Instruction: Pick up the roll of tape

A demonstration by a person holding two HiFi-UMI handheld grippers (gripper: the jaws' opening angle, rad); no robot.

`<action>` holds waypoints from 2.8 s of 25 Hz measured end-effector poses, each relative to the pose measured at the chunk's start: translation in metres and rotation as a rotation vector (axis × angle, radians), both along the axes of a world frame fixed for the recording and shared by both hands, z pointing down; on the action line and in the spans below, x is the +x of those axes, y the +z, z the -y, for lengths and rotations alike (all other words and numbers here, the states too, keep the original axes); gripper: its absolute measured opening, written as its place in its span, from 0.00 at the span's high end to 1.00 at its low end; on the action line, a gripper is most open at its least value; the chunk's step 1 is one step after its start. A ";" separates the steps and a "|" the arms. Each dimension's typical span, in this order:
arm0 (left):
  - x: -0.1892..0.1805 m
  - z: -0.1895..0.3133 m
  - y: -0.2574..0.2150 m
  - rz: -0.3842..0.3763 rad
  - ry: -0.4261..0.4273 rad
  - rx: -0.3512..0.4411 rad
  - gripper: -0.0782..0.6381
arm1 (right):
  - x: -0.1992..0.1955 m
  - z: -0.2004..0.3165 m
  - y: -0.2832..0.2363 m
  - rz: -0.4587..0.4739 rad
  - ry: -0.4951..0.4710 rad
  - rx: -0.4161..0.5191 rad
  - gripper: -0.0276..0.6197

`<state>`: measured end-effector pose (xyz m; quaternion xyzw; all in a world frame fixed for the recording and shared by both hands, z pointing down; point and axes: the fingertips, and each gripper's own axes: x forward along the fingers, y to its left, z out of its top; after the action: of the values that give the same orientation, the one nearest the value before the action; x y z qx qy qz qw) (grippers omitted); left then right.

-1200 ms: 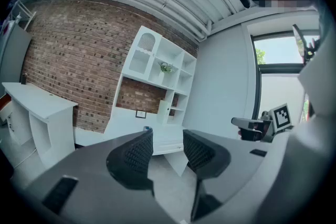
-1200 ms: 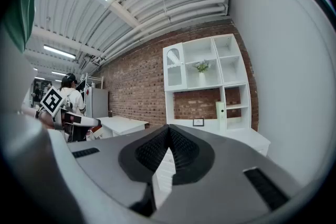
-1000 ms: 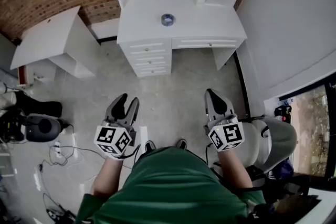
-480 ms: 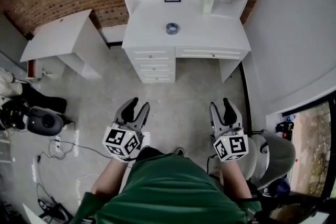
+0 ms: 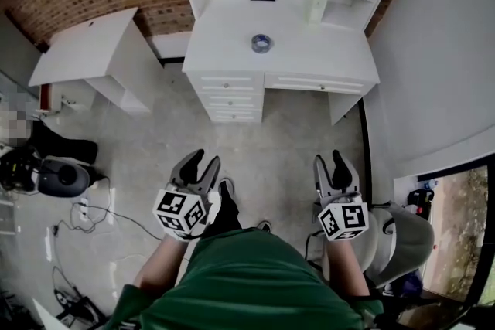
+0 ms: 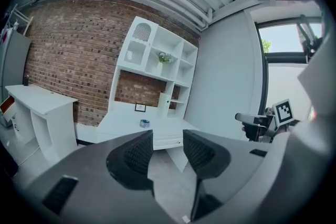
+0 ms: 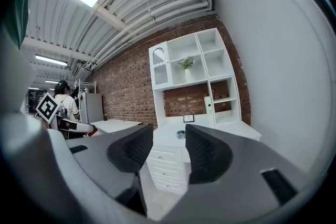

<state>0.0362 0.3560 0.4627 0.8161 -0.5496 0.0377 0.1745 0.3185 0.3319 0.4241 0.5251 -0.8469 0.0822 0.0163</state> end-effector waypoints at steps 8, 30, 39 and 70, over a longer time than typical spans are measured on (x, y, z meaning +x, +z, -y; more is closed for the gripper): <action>-0.047 0.110 -0.006 -0.040 0.062 0.032 0.63 | -0.049 0.085 -0.020 -0.036 0.066 0.014 0.64; -0.183 0.268 0.040 -0.102 0.069 -0.048 0.63 | -0.170 0.238 0.010 -0.086 0.110 -0.097 0.64; -0.178 0.333 0.043 -0.087 -0.049 -0.061 0.63 | -0.155 0.334 0.034 -0.036 0.017 -0.114 0.64; -0.127 0.499 0.036 -0.108 -0.190 -0.102 0.63 | -0.152 0.549 0.092 -0.012 -0.211 -0.264 0.69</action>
<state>-0.0911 -0.1429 0.4988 0.7514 -0.6115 0.0048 0.2481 0.1661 -0.2166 0.5162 0.4272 -0.8789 0.1877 0.0987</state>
